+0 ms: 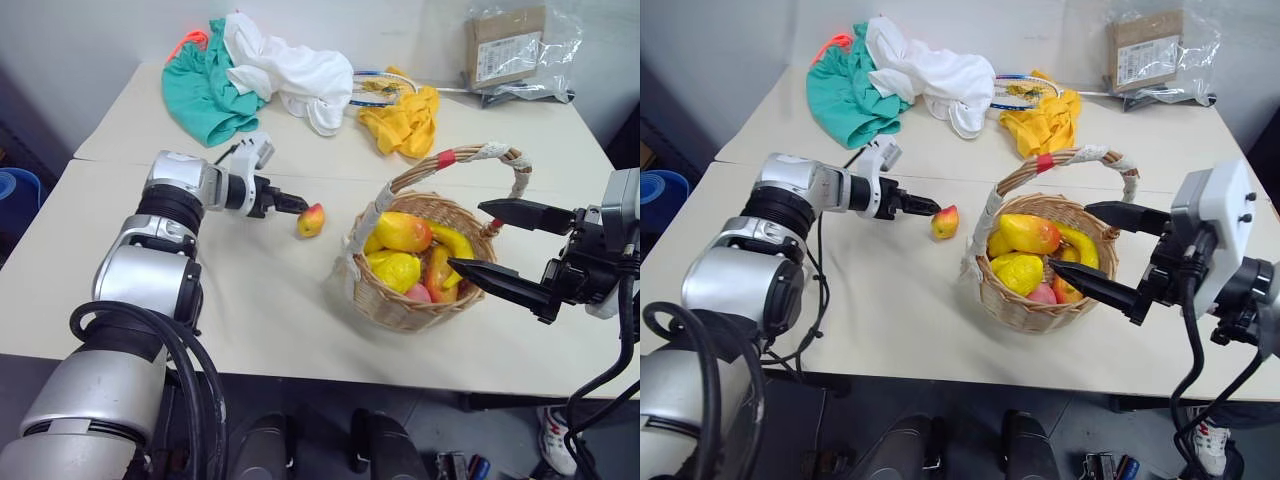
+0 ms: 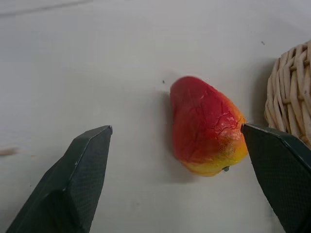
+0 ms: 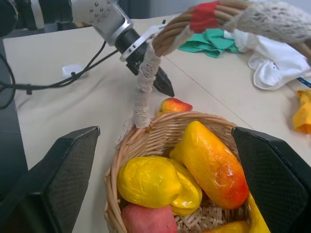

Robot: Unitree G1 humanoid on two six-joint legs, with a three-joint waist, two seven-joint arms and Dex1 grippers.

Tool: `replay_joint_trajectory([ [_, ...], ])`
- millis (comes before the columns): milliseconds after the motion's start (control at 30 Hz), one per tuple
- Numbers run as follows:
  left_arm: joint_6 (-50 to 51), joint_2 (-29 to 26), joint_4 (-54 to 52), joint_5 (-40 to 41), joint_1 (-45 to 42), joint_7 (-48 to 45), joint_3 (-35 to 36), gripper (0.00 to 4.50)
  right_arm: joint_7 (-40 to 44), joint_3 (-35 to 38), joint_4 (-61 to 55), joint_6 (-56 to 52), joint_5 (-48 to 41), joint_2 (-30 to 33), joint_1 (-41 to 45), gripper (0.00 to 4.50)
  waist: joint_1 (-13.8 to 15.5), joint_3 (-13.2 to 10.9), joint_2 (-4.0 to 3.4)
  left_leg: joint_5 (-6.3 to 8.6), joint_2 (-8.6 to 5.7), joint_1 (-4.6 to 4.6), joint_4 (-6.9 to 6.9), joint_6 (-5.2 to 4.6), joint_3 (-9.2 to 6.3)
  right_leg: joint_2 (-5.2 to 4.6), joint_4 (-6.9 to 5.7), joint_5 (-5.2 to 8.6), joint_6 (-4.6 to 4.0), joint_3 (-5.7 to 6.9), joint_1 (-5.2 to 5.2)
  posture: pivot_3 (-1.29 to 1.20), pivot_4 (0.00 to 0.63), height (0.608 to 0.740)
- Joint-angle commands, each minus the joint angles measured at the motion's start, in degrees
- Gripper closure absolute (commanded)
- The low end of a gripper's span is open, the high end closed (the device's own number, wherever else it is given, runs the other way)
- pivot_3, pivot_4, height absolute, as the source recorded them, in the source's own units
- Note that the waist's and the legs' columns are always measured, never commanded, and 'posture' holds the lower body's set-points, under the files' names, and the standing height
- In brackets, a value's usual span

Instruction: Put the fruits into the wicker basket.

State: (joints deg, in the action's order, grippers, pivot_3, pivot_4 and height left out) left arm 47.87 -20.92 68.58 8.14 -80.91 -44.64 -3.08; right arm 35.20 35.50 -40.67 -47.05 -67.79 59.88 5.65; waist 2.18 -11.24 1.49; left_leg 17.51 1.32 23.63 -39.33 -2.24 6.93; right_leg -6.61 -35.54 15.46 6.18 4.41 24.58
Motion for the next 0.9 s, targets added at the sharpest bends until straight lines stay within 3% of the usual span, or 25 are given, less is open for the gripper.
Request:
replay_joint_trajectory([
  [33,-1.04,1.59,-1.72,0.44,-0.77,2.20,2.25,0.03,-1.18,0.41,-2.02,1.46,-0.89,-0.88,-0.09,0.00,-0.28,0.00,0.00,0.00,0.01,0.00,0.00,0.01,0.00,0.01,0.00,0.00,0.00,0.00,0.00,0.00,0.150,0.740],
  [433,-2.50,4.92,-1.18,-6.66,1.75,1.80,-2.77,0.03,-1.66,-0.10,-1.78,2.54,-0.86,-1.85,0.08,0.00,-0.75,0.01,0.01,-0.07,0.03,-0.14,-0.01,0.10,0.05,0.01,-0.11,-0.01,-0.01,-0.05,-0.03,0.00,0.150,0.740],
  [533,-3.01,5.09,-0.84,-7.14,2.00,0.66,-3.06,0.64,-1.10,-0.19,-1.64,2.81,-0.40,-2.05,-0.04,0.00,-0.73,0.02,0.01,-0.07,0.01,-0.17,-0.01,0.10,0.05,0.00,-0.11,-0.01,-0.02,-0.06,-0.05,0.00,0.150,0.740],
  [700,-5.27,4.35,-1.04,-7.35,1.73,0.97,-2.08,2.15,-0.73,-0.39,-1.49,3.22,-0.16,-2.01,-0.14,0.00,-0.74,0.01,0.01,-0.07,0.02,-0.16,-0.01,0.09,0.05,-0.01,-0.11,-0.01,-0.02,-0.06,-0.04,0.00,0.150,0.740],
  [900,-17.49,1.01,-8.60,-2.02,1.34,-11.93,2.13,2.24,-0.49,0.38,-1.57,3.18,-0.61,-1.76,-0.71,0.00,-0.77,0.01,0.01,-0.07,0.04,-0.13,-0.01,0.10,0.06,-0.01,-0.11,-0.02,-0.03,-0.05,-0.01,0.00,0.150,0.740],
])
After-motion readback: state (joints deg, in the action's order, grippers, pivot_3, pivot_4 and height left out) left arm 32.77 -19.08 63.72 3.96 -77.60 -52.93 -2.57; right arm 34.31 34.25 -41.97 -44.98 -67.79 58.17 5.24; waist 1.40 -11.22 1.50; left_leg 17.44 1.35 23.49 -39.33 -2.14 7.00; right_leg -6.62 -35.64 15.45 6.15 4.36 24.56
